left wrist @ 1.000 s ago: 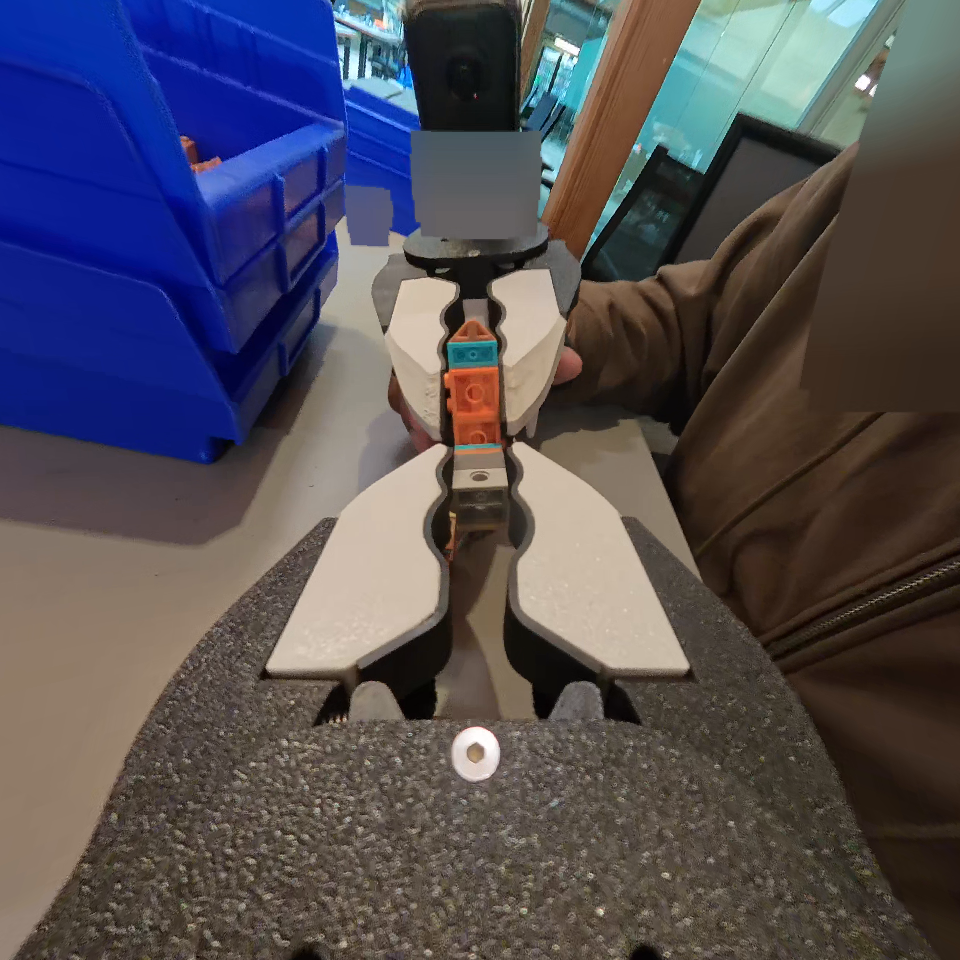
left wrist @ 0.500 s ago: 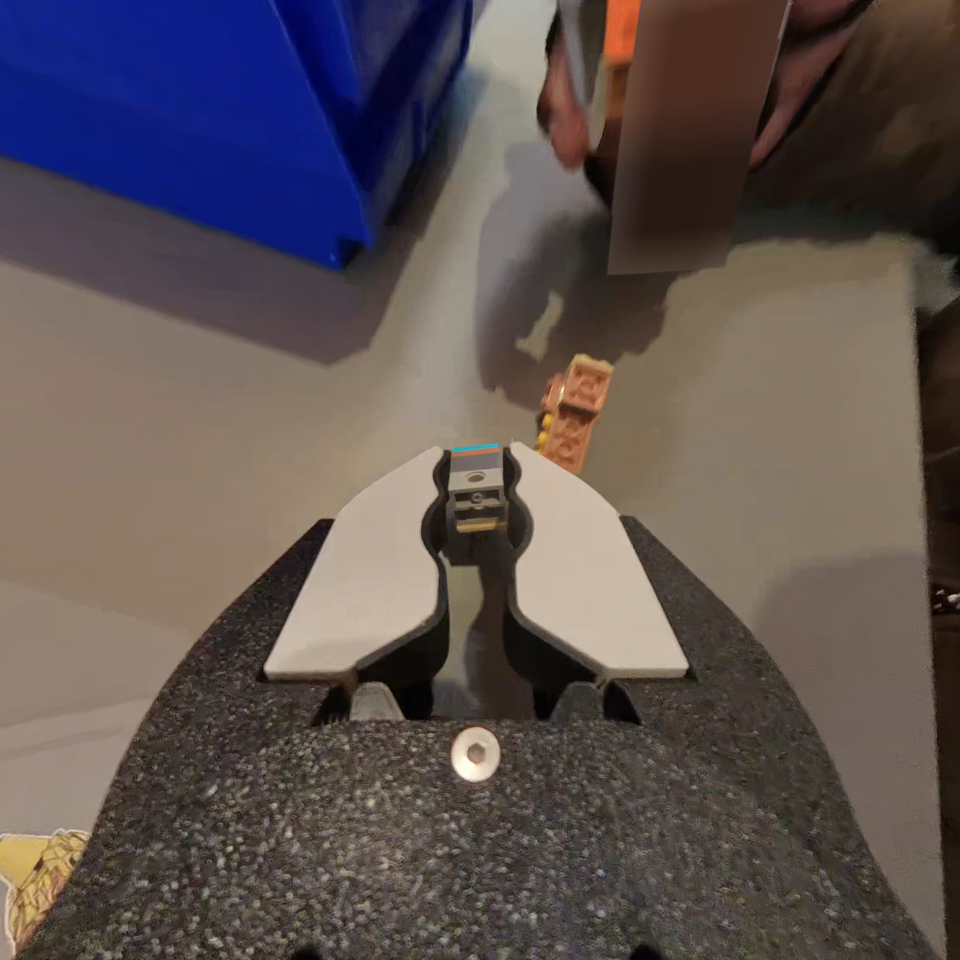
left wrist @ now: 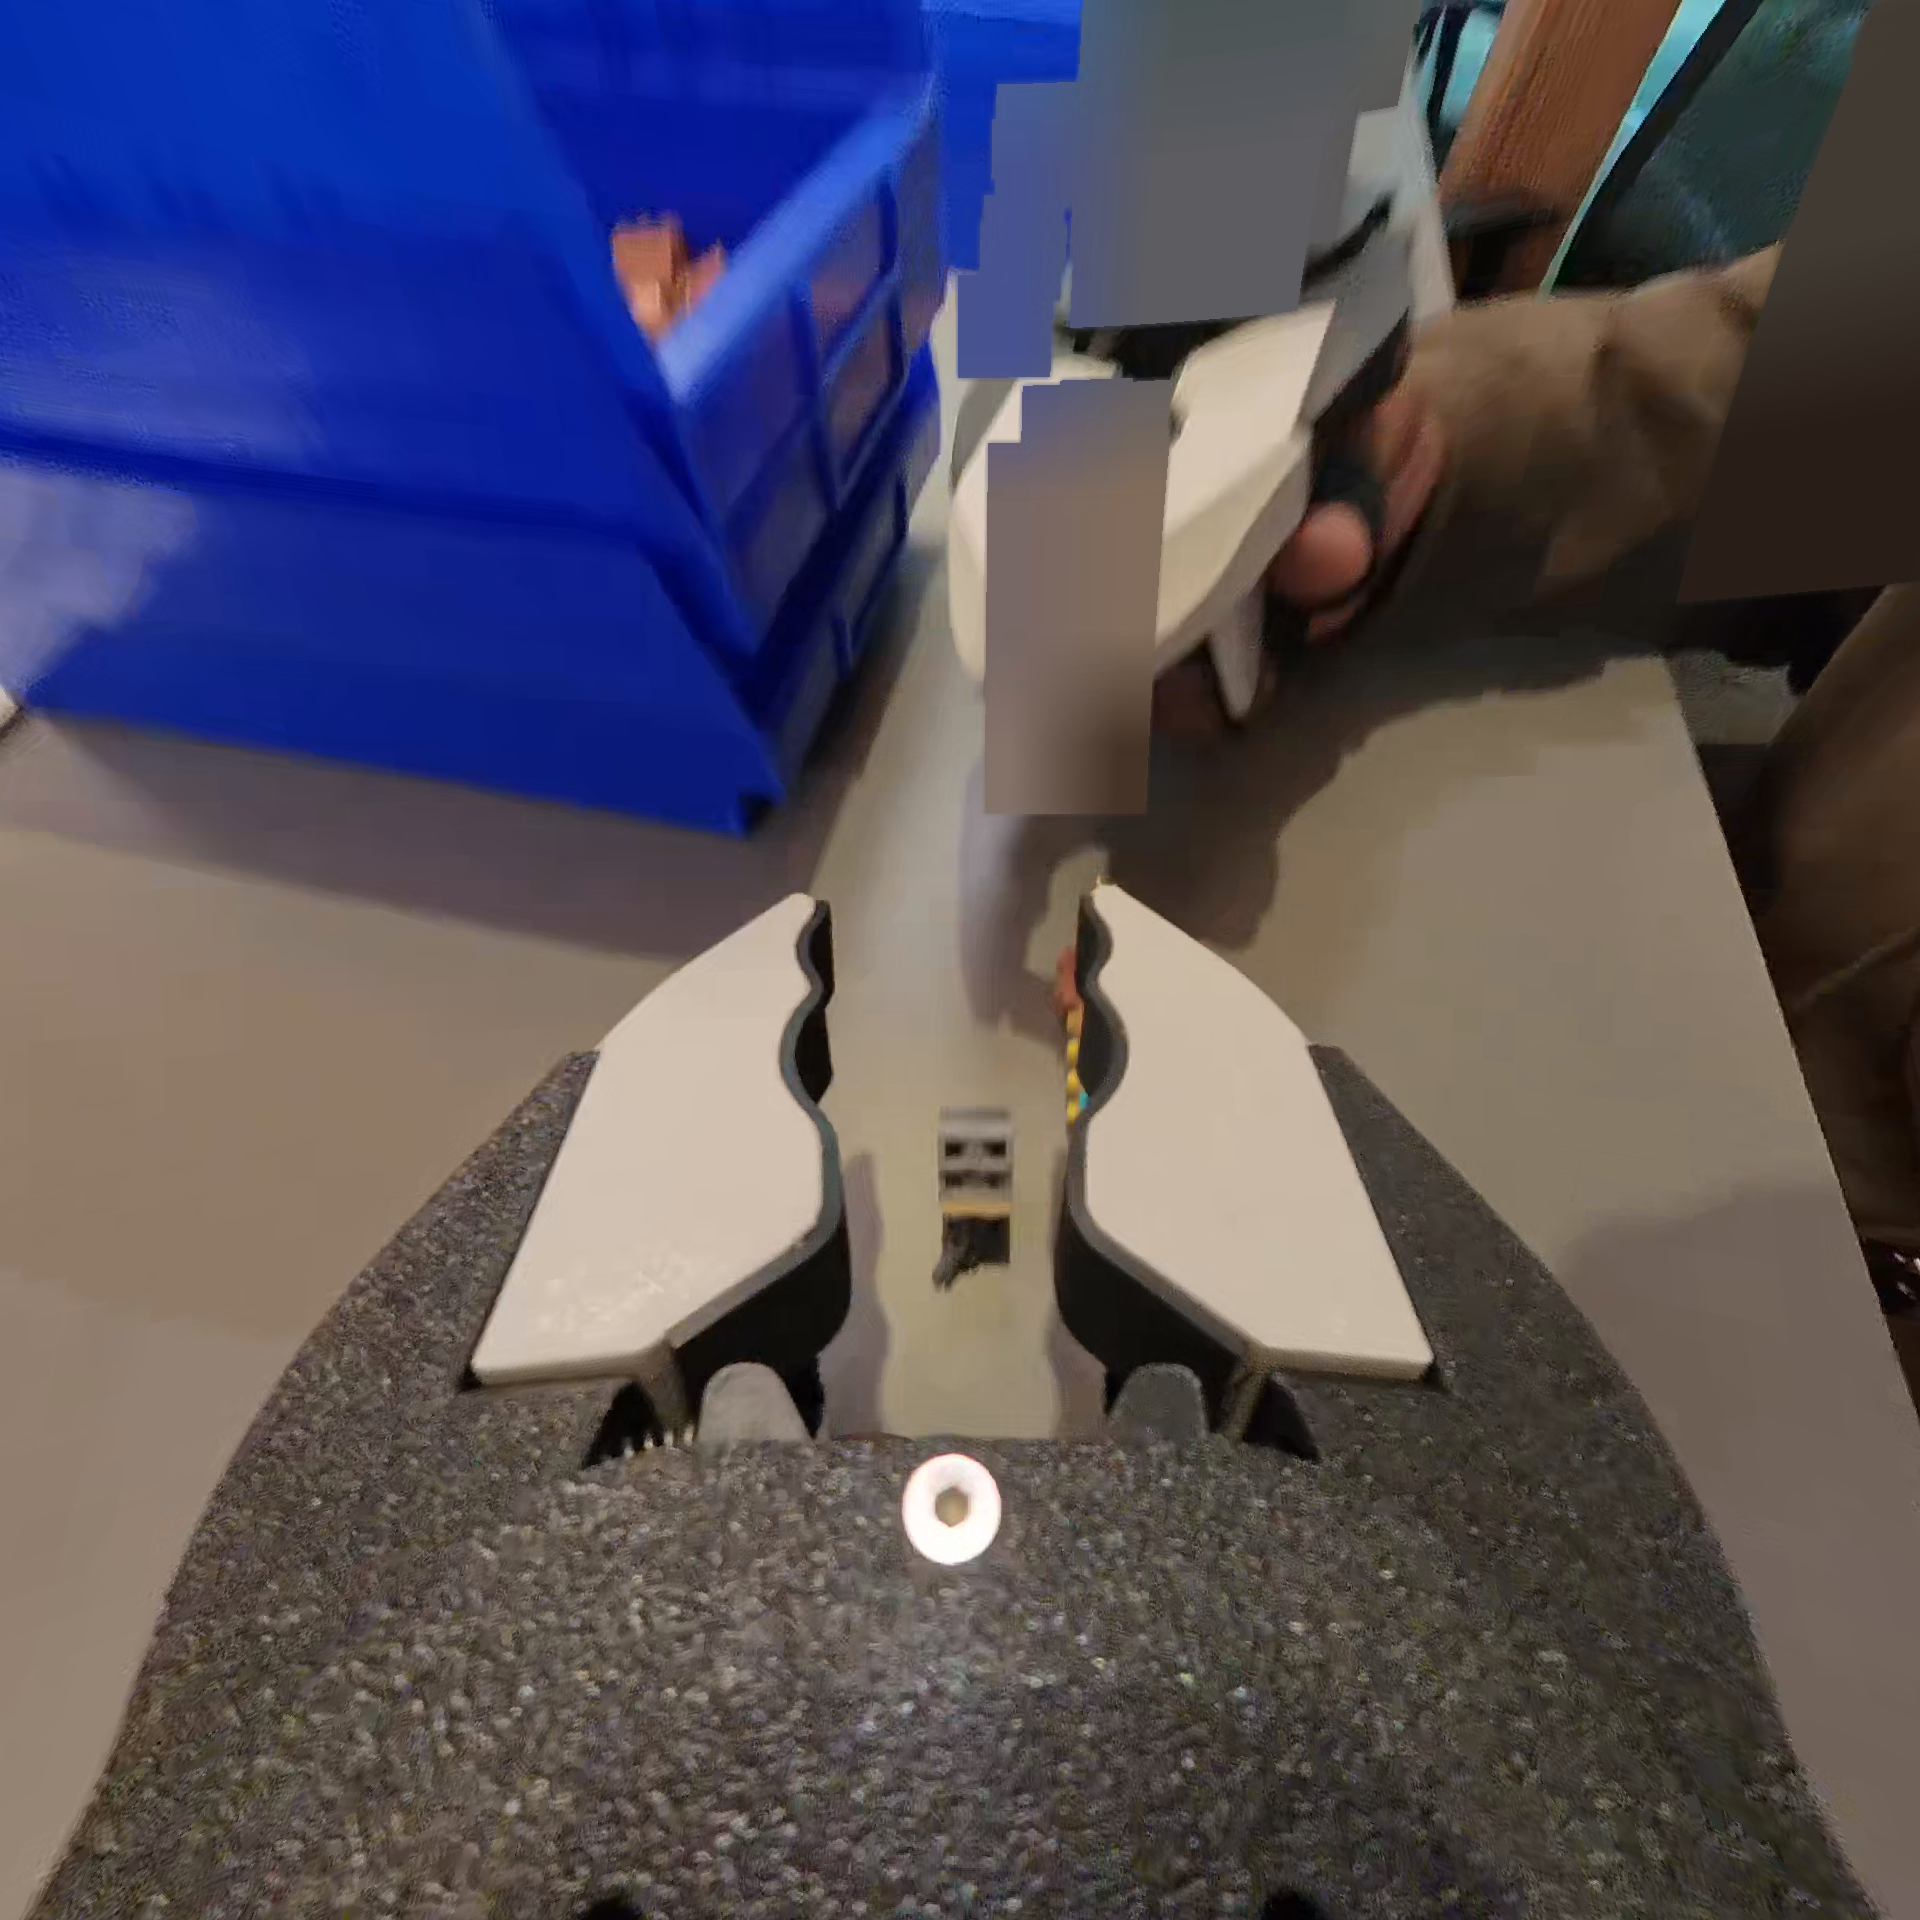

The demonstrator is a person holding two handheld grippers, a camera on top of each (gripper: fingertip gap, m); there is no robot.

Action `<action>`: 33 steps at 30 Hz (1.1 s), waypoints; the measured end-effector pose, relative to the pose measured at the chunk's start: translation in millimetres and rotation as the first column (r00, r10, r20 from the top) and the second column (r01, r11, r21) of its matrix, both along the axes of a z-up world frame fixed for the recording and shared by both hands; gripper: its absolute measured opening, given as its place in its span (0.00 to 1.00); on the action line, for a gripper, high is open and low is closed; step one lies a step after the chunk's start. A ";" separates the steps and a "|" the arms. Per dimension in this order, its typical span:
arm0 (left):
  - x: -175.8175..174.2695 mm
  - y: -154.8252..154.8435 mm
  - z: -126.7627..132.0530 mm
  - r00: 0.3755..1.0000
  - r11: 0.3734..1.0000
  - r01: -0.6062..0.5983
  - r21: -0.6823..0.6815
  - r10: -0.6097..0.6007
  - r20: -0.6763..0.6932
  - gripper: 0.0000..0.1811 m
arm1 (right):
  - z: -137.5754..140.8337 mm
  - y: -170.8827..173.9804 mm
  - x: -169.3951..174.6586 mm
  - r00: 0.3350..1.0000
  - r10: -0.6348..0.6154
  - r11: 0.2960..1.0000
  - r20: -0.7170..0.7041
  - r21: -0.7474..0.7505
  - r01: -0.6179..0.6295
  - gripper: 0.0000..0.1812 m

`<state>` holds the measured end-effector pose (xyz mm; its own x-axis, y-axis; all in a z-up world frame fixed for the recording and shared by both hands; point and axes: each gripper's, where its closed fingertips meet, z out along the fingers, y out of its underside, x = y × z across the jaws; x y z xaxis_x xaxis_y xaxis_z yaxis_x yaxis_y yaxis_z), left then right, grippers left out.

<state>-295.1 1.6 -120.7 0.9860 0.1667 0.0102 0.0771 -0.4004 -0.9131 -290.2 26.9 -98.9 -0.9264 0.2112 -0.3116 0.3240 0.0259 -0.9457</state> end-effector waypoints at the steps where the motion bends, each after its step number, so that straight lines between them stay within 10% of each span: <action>1: 3.0 3.8 7.3 0.999 0.999 0.013 0.043 -0.011 -0.045 0.24 | -1.7 -2.9 2.9 1.000 0.007 1.000 -0.023 0.020 -0.007 0.10; 9: 33.3 25.5 -1.0 0.982 0.990 0.138 0.024 -0.134 -0.133 0.21 | 2.9 -19.8 22.8 0.995 0.082 0.995 -0.054 -0.053 -0.085 0.10; 14: 18.9 26.5 18.1 0.975 0.988 0.040 0.148 -0.006 -0.220 0.20 | 12.4 -10.3 -1.2 0.977 0.028 0.965 0.211 -0.262 0.029 0.11; 26: 11.2 31.0 21.3 0.655 0.995 -0.072 0.070 0.100 -0.749 0.18 | 13.5 -13.7 -5.9 0.817 0.172 0.867 0.550 -0.478 0.139 0.10; 33: 8.7 29.7 26.1 0.734 0.985 -0.081 0.151 0.162 -0.660 0.10 | 15.0 -17.2 -3.5 0.812 0.174 0.857 0.557 -0.492 0.153 0.11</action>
